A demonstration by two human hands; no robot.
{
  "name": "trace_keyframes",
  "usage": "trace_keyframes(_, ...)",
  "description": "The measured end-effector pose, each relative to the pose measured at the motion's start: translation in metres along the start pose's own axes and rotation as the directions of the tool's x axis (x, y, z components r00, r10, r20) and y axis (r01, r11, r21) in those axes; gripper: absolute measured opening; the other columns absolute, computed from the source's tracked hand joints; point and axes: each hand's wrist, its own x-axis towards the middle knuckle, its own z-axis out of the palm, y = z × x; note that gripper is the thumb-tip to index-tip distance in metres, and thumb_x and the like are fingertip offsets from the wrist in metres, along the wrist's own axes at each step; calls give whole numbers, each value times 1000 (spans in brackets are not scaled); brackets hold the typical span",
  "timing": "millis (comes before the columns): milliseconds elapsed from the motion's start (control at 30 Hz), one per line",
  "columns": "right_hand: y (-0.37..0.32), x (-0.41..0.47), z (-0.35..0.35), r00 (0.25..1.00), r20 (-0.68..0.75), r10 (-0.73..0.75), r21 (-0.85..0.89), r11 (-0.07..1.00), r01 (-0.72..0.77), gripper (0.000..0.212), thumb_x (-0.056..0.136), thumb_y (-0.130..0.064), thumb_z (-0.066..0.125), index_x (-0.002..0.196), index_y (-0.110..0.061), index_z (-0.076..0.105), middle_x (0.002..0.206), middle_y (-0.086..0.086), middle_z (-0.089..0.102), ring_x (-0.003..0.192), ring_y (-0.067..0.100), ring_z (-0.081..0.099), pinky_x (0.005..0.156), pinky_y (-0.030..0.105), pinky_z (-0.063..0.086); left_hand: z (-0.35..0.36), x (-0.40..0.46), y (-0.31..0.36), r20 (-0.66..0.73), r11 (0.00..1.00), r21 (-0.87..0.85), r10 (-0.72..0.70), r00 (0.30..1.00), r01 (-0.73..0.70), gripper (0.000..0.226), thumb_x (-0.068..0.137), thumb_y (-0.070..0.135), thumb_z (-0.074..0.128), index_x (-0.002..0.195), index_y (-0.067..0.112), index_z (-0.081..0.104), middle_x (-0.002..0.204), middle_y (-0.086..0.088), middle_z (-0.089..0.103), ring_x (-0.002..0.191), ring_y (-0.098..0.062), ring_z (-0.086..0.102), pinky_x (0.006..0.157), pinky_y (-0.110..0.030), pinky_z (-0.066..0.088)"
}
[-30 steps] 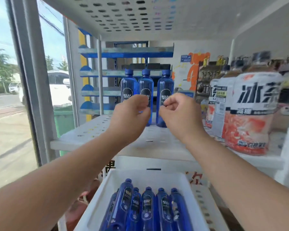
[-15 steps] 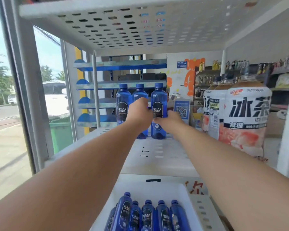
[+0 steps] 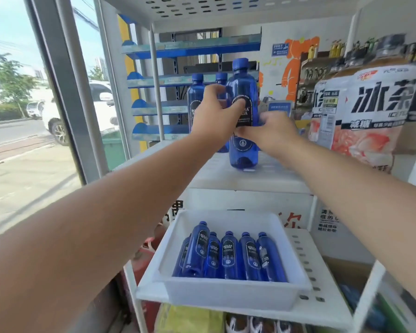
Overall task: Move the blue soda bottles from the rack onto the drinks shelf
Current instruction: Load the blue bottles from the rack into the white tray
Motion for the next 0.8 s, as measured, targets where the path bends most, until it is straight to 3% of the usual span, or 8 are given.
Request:
trace_keyframes(167, -22, -62, 6, 986, 78, -148, 84, 986, 142, 10, 73, -29, 81, 82, -27, 76, 81, -8, 78, 82, 11, 75, 82, 39, 61, -36, -66, -2, -59, 968, -195, 146, 988, -155, 36, 88, 35, 63, 119, 32, 45, 107, 0, 63, 91, -20, 70, 70, -39, 61)
trace_keyframes(300, -15, -117, 19, 963, 199, -183, 111, 980, 164, 17, 72, -27, 81, 88, -22, 77, 84, -3, 79, 83, 15, 75, 83, 44, 59, -61, -128, -23, -86, 944, -268, 175, 981, -192, 36, 87, 32, 67, 115, 33, 45, 116, -6, 58, 93, -27, 69, 64, -39, 60)
trace_keyframes(467, 37, -161, 67, 924, 378, 64, 47, 995, -88, 40, 61, -46, 79, 87, -16, 74, 84, 2, 78, 82, 20, 75, 81, 48, 59, -57, -196, -77, -140, 952, -290, -143, 980, 97, 40, 82, 21, 76, 118, 31, 60, 100, 4, 70, 68, -12, 73, 58, -31, 58)
trace_keyframes(533, 63, -171, 87, 877, 437, 200, 57, 967, -249, 40, 57, -48, 78, 84, -19, 75, 84, 2, 78, 82, 19, 76, 83, 48, 60, -47, -210, -101, -136, 917, -304, -310, 941, 259, 43, 83, 19, 76, 124, 28, 65, 100, 5, 74, 73, -7, 74, 59, -26, 59)
trace_keyframes(600, 86, -174, 101, 817, 489, 305, 98, 912, -399, 33, 62, -42, 81, 85, -18, 76, 87, 3, 79, 85, 20, 76, 85, 48, 60, -37, -213, -125, -63, 875, -270, -432, 900, 401, 42, 83, 24, 76, 124, 29, 67, 102, 5, 76, 87, -13, 75, 70, -35, 61)
trace_keyframes(667, 103, -171, 107, 768, 511, 386, 133, 848, -514, 29, 74, -31, 80, 94, -11, 75, 93, 10, 78, 87, 23, 76, 85, 46, 61, -27, -208, -141, -13, 855, -210, -487, 873, 474, 36, 80, 34, 77, 115, 32, 72, 97, 7, 77, 91, -16, 74, 78, -42, 60)
trace_keyframes(733, 115, -163, 110, 735, 511, 445, 171, 786, -594, 26, 81, -23, 77, 100, -5, 72, 97, 14, 77, 86, 23, 76, 81, 41, 62, -16, -198, -149, 13, 849, -162, -507, 862, 502, 13, 81, 34, 76, 92, 41, 74, 85, 10, 78, 83, -15, 75, 74, -41, 62)
trace_keyframes(800, 126, -149, 111, 713, 491, 500, 204, 730, -653, 31, 82, -23, 76, 104, -3, 69, 98, 15, 77, 86, 26, 76, 80, 43, 62, -3, -183, -153, 50, 828, -119, -546, 836, 548, 17, 87, 29, 72, 75, 40, 69, 76, 8, 76, 74, -17, 74, 66, -40, 63)
